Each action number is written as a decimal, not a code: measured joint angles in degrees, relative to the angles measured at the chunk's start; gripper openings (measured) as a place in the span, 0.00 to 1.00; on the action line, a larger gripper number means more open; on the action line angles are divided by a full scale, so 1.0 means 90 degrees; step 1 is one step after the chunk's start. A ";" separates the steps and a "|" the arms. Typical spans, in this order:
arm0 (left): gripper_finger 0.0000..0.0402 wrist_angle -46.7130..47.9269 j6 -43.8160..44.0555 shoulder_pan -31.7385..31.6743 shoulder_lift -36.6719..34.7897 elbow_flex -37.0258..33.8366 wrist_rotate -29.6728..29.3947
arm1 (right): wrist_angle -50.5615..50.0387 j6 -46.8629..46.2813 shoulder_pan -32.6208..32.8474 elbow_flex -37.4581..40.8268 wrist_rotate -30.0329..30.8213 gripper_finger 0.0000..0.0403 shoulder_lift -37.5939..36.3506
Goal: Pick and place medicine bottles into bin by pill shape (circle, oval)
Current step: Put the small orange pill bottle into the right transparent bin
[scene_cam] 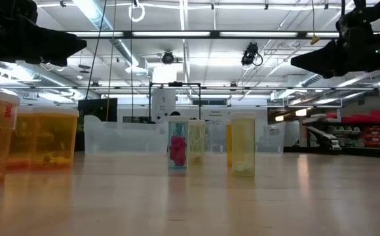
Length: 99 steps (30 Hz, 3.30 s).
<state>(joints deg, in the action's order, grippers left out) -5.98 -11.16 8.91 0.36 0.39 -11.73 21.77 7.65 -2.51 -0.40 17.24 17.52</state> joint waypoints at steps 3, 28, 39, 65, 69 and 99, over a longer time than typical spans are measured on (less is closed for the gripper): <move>0.43 0.0000 0.0002 0.0000 0.0000 -0.0001 0.0000 | -0.0041 -0.0981 0.0003 0.0000 -0.0102 0.17 0.0018; 0.43 0.0000 0.0002 -0.0002 0.0000 0.0001 0.0000 | 0.0072 -0.2490 0.0005 -0.0964 -0.0761 0.17 0.2679; 0.43 0.0000 0.0000 -0.0002 0.0000 -0.0001 0.0000 | -0.0044 -0.2452 0.0008 -0.2068 -0.1645 0.17 0.4890; 0.43 0.0019 0.0001 -0.0001 0.0000 0.0001 0.0000 | -0.5292 -0.1473 0.1153 -0.6991 -0.1968 0.33 0.8382; 0.43 0.0018 0.0001 0.0000 0.0000 0.0000 0.0000 | -0.6179 -0.1364 0.1289 -0.7891 -0.1973 0.40 0.8942; 0.43 0.0007 0.0002 -0.0001 0.0000 0.0000 -0.0002 | -0.7814 -0.0824 0.1669 -0.9553 -0.1710 0.62 1.0292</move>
<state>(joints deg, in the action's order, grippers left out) -5.91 -11.14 8.90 0.36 0.39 -11.75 -48.56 0.24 12.51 -86.39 1.85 110.15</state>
